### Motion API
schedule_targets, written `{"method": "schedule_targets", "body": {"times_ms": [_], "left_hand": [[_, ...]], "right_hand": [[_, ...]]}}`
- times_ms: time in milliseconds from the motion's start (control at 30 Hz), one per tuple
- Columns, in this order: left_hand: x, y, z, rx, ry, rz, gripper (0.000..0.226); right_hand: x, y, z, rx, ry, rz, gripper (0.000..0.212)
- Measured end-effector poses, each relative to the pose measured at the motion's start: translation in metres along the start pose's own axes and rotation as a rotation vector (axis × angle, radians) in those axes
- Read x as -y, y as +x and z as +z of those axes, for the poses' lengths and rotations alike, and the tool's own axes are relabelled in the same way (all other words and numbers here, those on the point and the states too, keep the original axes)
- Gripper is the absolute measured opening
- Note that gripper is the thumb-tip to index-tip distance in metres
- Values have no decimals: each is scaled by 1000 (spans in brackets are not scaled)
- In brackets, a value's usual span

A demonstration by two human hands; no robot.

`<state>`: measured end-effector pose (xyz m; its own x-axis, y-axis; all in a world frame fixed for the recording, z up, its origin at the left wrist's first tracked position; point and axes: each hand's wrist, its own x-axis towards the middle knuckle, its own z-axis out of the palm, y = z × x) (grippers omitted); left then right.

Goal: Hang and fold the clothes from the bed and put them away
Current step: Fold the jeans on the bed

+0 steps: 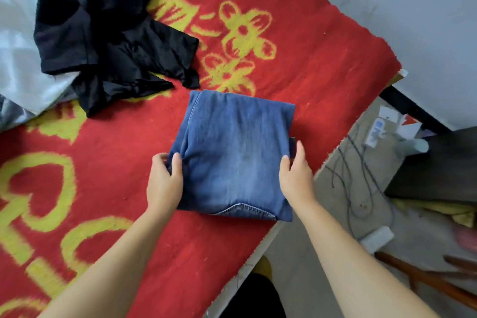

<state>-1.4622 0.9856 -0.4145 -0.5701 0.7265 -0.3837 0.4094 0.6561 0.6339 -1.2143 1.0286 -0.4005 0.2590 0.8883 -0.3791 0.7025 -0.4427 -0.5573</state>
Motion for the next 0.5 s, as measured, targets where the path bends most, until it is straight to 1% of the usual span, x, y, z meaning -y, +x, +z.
{"method": "schedule_targets", "body": {"times_ms": [67,100,133,167,233,300,333,400,500], "left_hand": [[-19,17,-8,32,13,161,55],[-33,28,-7,64,52,203,65],[-50,40,-2,112,88,202,70],[-67,51,6,165,105,164,71],[-91,70,20,207,153,99,63],[-95,77,29,159,226,165,51],[-92,79,34,137,252,204,47],[-88,76,43,106,298,246,43],[-96,77,44,41,358,214,43]], "right_hand": [[19,16,-12,-57,110,-19,63],[32,27,-14,-76,138,-25,66],[46,39,-10,-72,137,-5,68],[58,50,-5,-52,120,38,67],[68,66,3,-48,34,91,56],[59,69,3,-107,-38,9,39],[50,71,4,-127,-58,-35,34],[39,71,5,-109,-99,-66,31],[48,80,4,-85,-189,33,36]]}}
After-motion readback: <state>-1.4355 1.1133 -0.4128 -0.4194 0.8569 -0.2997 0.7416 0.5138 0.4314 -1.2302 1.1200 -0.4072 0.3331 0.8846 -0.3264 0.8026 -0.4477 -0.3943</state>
